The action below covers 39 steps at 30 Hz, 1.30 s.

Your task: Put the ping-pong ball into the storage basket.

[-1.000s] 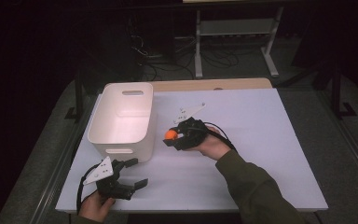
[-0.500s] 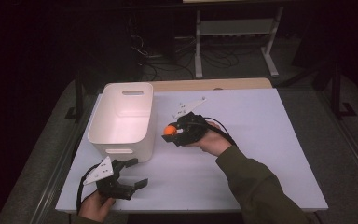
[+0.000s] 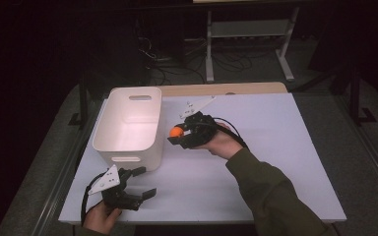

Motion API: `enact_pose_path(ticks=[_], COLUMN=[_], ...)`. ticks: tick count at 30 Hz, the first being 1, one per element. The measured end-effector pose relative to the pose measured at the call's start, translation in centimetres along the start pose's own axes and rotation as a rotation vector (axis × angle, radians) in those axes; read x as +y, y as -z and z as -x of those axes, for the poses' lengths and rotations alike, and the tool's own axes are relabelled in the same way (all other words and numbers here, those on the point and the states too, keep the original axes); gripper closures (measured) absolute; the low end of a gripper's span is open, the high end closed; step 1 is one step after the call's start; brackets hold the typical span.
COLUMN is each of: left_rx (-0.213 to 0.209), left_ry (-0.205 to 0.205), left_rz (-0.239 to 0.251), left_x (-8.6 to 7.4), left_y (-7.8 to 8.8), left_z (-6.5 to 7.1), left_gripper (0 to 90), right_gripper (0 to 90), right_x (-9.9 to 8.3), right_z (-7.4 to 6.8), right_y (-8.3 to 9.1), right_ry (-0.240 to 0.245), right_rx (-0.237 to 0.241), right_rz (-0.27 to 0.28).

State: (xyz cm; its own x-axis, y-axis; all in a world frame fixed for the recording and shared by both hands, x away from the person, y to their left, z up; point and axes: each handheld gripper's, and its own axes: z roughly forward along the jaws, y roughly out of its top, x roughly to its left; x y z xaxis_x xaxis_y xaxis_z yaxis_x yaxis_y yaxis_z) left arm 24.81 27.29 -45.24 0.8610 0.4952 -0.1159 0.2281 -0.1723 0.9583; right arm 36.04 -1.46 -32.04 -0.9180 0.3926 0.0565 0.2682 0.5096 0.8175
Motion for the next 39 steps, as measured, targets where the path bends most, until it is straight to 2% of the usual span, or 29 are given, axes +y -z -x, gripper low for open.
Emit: enact_pose_path(ticks=[21, 39], left_rx=[0.000, -0.004], left_ry=[0.001, -0.004], left_rz=[0.004, 0.008], left_x=[0.0, 0.0], left_y=[0.0, 0.1], left_z=[-0.1, 0.0], left_gripper=[13.9, 13.9], right_gripper=[49.4, 49.5], right_x=[2.7, 5.3], right_z=[-0.1, -0.4], right_y=[-1.4, -3.5], right_ry=[0.017, 0.040], right_rx=[0.017, 0.030], right_rz=[0.002, 0.001])
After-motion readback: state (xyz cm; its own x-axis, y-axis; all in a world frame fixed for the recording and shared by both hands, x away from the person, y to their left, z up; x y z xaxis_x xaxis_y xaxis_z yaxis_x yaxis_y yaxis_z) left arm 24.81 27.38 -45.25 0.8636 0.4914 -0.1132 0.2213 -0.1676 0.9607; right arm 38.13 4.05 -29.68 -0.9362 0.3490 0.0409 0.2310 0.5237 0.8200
